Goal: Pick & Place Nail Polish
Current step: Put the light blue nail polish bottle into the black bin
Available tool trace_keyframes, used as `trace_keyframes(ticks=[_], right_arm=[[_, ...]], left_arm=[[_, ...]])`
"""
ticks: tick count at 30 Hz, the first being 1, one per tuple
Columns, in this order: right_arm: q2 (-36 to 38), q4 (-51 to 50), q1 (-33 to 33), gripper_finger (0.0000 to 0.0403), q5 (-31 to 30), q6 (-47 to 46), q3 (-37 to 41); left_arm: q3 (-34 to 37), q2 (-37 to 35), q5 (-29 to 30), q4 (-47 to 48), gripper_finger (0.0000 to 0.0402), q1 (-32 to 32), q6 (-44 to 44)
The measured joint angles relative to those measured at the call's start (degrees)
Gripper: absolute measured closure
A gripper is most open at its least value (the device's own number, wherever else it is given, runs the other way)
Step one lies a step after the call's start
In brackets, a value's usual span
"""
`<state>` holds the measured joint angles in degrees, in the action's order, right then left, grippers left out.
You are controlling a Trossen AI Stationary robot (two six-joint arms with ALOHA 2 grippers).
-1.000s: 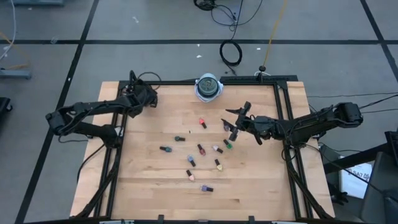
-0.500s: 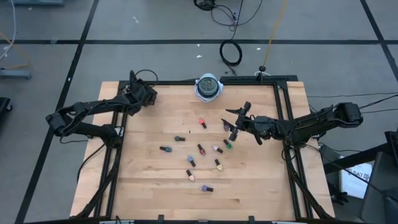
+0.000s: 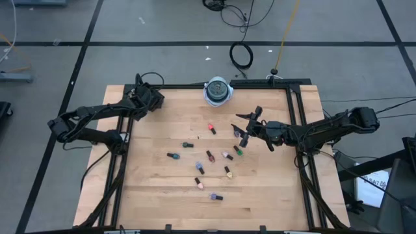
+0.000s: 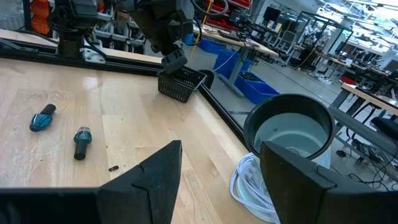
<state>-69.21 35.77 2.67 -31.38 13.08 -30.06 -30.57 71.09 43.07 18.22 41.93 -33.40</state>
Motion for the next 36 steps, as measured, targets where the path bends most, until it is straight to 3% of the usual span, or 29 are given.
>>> trace_keyframes(ticks=[11,21,28,33,36], right_arm=[[0.0,-0.05,-0.01,0.02,0.0,0.0,0.0],[-0.02,-0.48,-0.02,0.02,0.0,0.0,-0.04],[-0.02,-0.48,-0.02,0.02,0.0,0.0,-0.04],[-0.01,-0.48,-0.01,0.02,0.0,0.0,-0.04],[-0.02,-0.48,-0.02,0.02,0.0,0.0,-0.04]], left_arm=[[0.0,0.0,0.0,-0.09,0.0208,0.07,0.14],[0.0,0.0,-2.79,0.04,0.011,2.58,1.47],[0.0,0.0,-4.46,0.0,0.0074,3.06,1.29],[0.0,0.0,-13.04,-1.67,0.0074,4.5,1.77],[0.0,0.0,-14.5,-2.1,0.0081,6.02,2.31]])
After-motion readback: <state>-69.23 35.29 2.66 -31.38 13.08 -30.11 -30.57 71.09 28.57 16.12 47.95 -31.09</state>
